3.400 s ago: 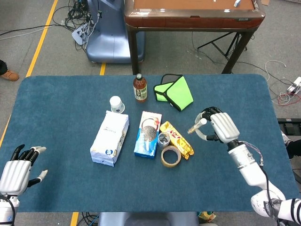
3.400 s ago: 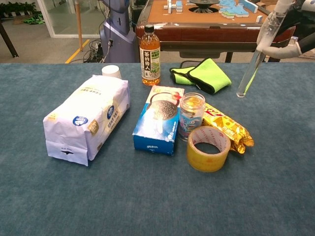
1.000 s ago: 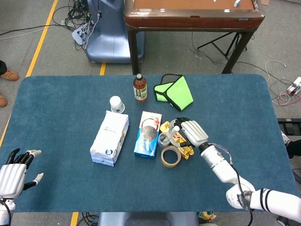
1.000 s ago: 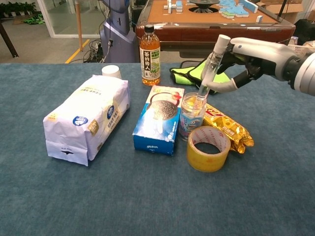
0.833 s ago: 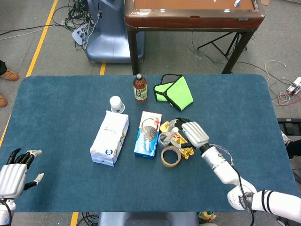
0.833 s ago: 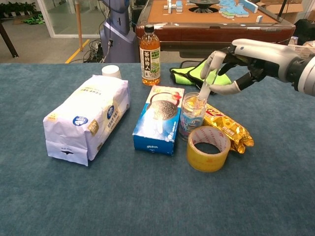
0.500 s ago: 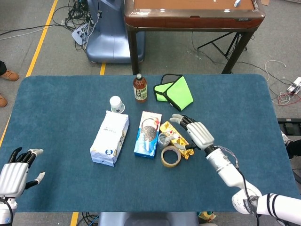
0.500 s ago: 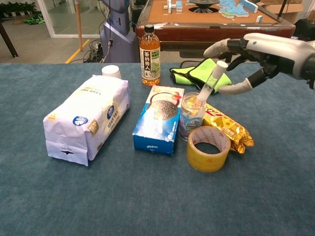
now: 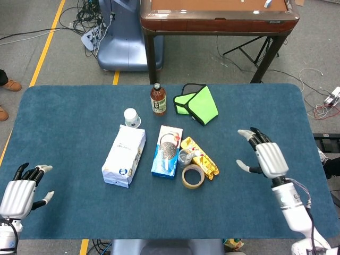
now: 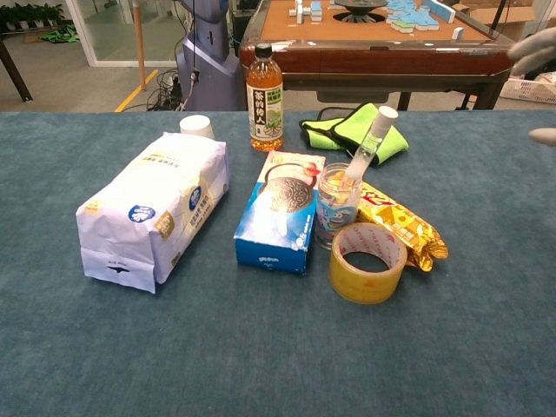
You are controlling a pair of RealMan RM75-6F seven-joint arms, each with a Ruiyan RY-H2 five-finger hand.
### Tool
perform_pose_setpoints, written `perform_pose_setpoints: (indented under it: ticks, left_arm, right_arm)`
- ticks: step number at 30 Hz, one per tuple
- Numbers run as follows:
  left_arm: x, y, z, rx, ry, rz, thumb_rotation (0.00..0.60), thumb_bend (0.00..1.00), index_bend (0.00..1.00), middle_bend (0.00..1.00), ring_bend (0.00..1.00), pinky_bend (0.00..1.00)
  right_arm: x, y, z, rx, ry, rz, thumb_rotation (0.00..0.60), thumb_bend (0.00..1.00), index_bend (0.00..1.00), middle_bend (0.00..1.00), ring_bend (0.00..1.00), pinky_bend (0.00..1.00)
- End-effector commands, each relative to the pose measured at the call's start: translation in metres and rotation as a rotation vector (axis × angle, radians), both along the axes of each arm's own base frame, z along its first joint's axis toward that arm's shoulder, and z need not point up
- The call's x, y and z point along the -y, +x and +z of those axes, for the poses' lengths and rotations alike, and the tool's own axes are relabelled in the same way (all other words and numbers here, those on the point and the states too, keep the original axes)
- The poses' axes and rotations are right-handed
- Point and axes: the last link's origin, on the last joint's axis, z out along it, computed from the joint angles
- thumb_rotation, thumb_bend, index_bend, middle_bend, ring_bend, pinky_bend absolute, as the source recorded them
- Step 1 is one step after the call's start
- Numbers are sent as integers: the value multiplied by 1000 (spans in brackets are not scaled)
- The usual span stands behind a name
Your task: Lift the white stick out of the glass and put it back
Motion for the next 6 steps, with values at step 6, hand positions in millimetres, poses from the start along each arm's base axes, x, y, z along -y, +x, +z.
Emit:
perform_pose_setpoints:
  ticks: [6]
  left_arm:
    - [-3, 4, -2, 3, -1, -15, 600, 239, 249, 253, 296, 79]
  right_arm:
    - [-41, -32, 28, -34, -34, -132, 600, 315, 222, 222, 99, 191]
